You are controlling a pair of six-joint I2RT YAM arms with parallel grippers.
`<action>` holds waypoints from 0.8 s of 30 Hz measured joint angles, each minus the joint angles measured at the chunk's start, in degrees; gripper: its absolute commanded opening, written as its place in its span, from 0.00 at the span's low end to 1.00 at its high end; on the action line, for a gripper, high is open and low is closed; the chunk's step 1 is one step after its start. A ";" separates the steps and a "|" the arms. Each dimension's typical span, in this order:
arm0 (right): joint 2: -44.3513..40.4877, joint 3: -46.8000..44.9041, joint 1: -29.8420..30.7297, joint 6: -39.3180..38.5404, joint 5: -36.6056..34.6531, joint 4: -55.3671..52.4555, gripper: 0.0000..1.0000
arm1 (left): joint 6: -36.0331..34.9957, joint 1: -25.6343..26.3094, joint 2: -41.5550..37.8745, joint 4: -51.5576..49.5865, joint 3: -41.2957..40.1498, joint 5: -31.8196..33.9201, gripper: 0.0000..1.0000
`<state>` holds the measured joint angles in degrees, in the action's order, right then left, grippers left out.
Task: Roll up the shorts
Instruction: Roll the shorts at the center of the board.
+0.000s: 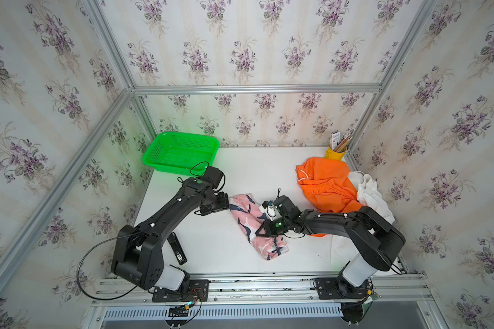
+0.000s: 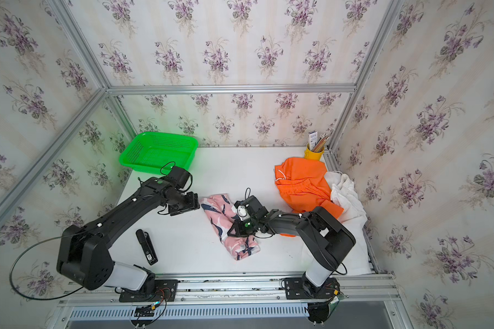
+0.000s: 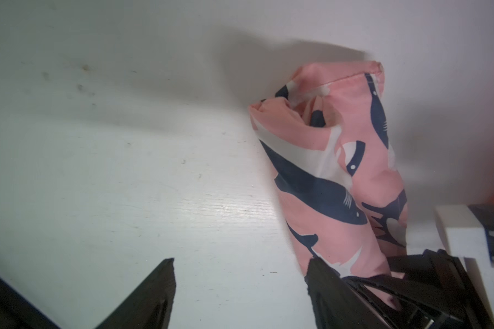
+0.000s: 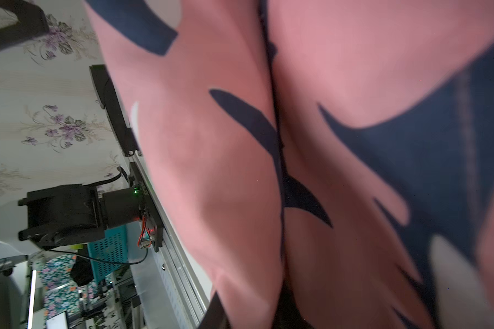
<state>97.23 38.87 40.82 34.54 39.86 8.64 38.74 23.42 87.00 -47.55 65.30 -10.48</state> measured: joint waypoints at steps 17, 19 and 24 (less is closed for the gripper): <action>-9.14 8.74 1.33 -8.26 -18.60 -19.71 0.79 | 1.60 3.80 21.66 8.94 10.91 -4.68 0.56; -11.23 13.42 5.07 -10.16 -26.27 -25.42 0.80 | 0.98 3.80 21.86 8.68 11.61 -4.70 0.56; -9.49 23.52 15.96 -12.74 -43.50 -36.68 0.85 | 0.22 3.80 22.40 8.20 12.17 -4.94 0.56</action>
<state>87.74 62.39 56.77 21.80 -3.64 -28.03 38.96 27.22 109.40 -39.35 77.47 -15.42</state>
